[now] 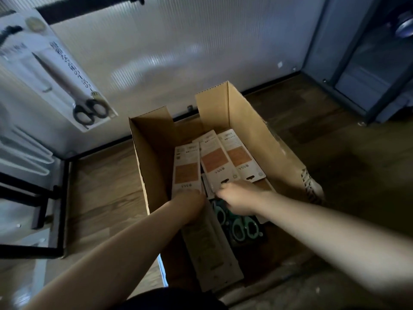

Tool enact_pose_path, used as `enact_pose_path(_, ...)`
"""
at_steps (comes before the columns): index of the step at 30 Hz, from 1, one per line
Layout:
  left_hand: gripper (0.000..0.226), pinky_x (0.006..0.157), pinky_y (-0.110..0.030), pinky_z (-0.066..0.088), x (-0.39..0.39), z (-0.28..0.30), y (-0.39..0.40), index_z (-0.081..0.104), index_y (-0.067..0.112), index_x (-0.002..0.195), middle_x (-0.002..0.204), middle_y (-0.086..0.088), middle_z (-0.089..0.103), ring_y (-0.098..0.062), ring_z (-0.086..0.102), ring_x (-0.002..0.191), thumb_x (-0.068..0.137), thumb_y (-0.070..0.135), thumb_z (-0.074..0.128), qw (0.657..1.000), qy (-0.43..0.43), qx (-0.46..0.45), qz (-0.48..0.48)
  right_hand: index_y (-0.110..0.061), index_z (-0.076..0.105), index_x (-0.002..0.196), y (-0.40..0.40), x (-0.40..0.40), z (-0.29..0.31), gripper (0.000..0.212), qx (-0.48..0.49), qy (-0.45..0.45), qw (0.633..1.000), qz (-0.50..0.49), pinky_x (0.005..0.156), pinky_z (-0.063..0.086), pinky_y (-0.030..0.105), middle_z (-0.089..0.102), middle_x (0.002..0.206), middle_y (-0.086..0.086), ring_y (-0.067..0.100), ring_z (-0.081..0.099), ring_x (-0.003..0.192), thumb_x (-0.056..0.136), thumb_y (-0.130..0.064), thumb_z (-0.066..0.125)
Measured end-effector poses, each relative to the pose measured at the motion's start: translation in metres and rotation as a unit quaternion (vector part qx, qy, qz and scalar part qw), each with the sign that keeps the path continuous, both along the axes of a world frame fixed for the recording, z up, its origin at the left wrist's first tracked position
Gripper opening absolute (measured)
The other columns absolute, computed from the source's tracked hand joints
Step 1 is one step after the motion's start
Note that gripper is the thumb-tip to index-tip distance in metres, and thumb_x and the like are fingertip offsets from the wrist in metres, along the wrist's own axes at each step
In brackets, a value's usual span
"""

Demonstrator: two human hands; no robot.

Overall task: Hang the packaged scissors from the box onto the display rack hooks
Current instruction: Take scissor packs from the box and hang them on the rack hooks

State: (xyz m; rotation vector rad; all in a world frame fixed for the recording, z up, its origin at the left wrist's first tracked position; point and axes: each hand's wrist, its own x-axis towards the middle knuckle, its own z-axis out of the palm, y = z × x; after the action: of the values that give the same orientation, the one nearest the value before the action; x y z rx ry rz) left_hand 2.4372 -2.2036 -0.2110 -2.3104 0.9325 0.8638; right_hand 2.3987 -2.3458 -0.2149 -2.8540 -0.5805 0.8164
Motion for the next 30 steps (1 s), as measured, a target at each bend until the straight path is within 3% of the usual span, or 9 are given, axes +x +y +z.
enact_pose_path(6, 0.045, 0.097, -0.042, 0.041, -0.001, 0.000, 0.001, 0.044, 0.013, 0.132, 0.129, -0.011, 0.050, -0.028, 0.049, 0.118, 0.090, 0.023, 0.057, 0.996, -0.022, -0.002, -0.085, -0.007, 0.056, 0.114, 0.013, -0.007, -0.004, 0.024, -0.066, 0.073, 0.993, 0.068, 0.073, 0.043, 0.031, 0.056, 0.113, 0.012, 0.023, 0.054, 0.095, 0.092, -0.005, 0.047)
enact_pose_path(9, 0.050, 0.102, -0.044, 0.039, -0.003, 0.001, -0.004, 0.043, 0.017, 0.134, 0.131, -0.010, 0.049, -0.029, 0.048, 0.120, 0.087, 0.017, 0.060, 0.986, -0.005, 0.003, -0.170, -0.006, 0.057, 0.110, 0.012, -0.009, -0.006, 0.020, -0.062, 0.065, 0.993, 0.083, 0.067, 0.039, 0.030, 0.059, 0.110, 0.012, 0.022, 0.053, 0.086, 0.092, -0.005, 0.047)
enact_pose_path(11, 0.054, 0.099, -0.043, 0.039, -0.006, 0.000, -0.004, 0.042, 0.019, 0.136, 0.132, -0.012, 0.047, -0.031, 0.048, 0.119, 0.086, 0.016, 0.062, 0.972, 0.006, 0.020, -0.235, -0.007, 0.057, 0.111, 0.010, -0.009, -0.008, 0.020, -0.076, 0.053, 0.991, 0.097, 0.069, 0.041, 0.031, 0.059, 0.110, 0.011, 0.022, 0.055, 0.091, 0.093, -0.008, 0.048)
enact_pose_path(14, 0.049, 0.098, -0.042, 0.038, -0.009, 0.000, 0.001, 0.050, 0.018, 0.131, 0.134, -0.013, 0.043, -0.032, 0.044, 0.121, 0.084, 0.020, 0.065, 0.942, -0.029, 0.066, -0.327, -0.008, 0.057, 0.113, 0.000, -0.006, -0.012, 0.022, -0.083, 0.044, 0.993, 0.077, 0.072, 0.045, 0.031, 0.058, 0.109, 0.011, 0.024, 0.057, 0.094, 0.092, -0.009, 0.051)
enact_pose_path(18, 0.041, 0.104, -0.040, 0.034, -0.016, 0.000, -0.001, 0.053, 0.010, 0.124, 0.132, -0.010, 0.050, -0.029, 0.045, 0.123, 0.085, 0.015, 0.063, 0.922, -0.048, 0.068, -0.378, -0.009, 0.058, 0.115, -0.026, -0.002, -0.014, 0.025, -0.084, -0.009, 0.996, 0.038, 0.075, 0.051, 0.036, 0.058, 0.109, 0.011, 0.026, 0.059, 0.095, 0.091, -0.008, 0.050)
enact_pose_path(20, 0.035, 0.104, -0.040, 0.036, -0.014, 0.003, -0.002, 0.054, 0.008, 0.122, 0.128, -0.011, 0.053, -0.030, 0.048, 0.121, 0.088, 0.016, 0.059, 0.937, -0.033, 0.079, -0.339, -0.009, 0.058, 0.115, -0.037, -0.002, -0.016, 0.028, -0.088, -0.031, 0.995, 0.025, 0.075, 0.050, 0.037, 0.058, 0.112, 0.011, 0.027, 0.059, 0.098, 0.090, -0.005, 0.048)
enact_pose_path(24, 0.031, 0.093, -0.037, 0.048, 0.005, 0.025, 0.010, 0.052, 0.013, 0.123, 0.123, -0.009, 0.056, -0.027, 0.056, 0.110, 0.092, 0.018, 0.055, 0.989, -0.034, 0.051, -0.138, -0.015, 0.058, 0.118, -0.048, -0.004, -0.023, 0.032, -0.077, -0.061, 0.995, 0.006, 0.078, 0.053, 0.037, 0.059, 0.119, 0.006, 0.024, 0.059, 0.103, 0.090, -0.005, 0.046)
enact_pose_path(27, 0.030, 0.091, -0.034, 0.045, 0.010, 0.047, 0.022, 0.051, 0.020, 0.124, 0.120, -0.007, 0.058, -0.026, 0.056, 0.110, 0.094, 0.018, 0.051, 0.998, -0.044, -0.050, -0.012, -0.014, 0.057, 0.116, -0.043, -0.002, -0.023, 0.029, -0.102, -0.056, 0.993, 0.017, 0.079, 0.052, 0.038, 0.060, 0.114, 0.007, 0.026, 0.059, 0.101, 0.090, -0.005, 0.046)
enact_pose_path(30, 0.022, 0.077, -0.030, 0.049, 0.014, 0.069, 0.035, 0.049, 0.027, 0.114, 0.105, 0.004, 0.058, -0.017, 0.059, 0.091, 0.093, 0.024, 0.054, 0.978, -0.094, -0.181, 0.037, -0.018, 0.057, 0.113, -0.041, -0.002, -0.025, 0.024, -0.097, -0.036, 0.994, 0.031, 0.077, 0.051, 0.033, 0.062, 0.108, 0.005, 0.021, 0.060, 0.091, 0.092, -0.011, 0.048)
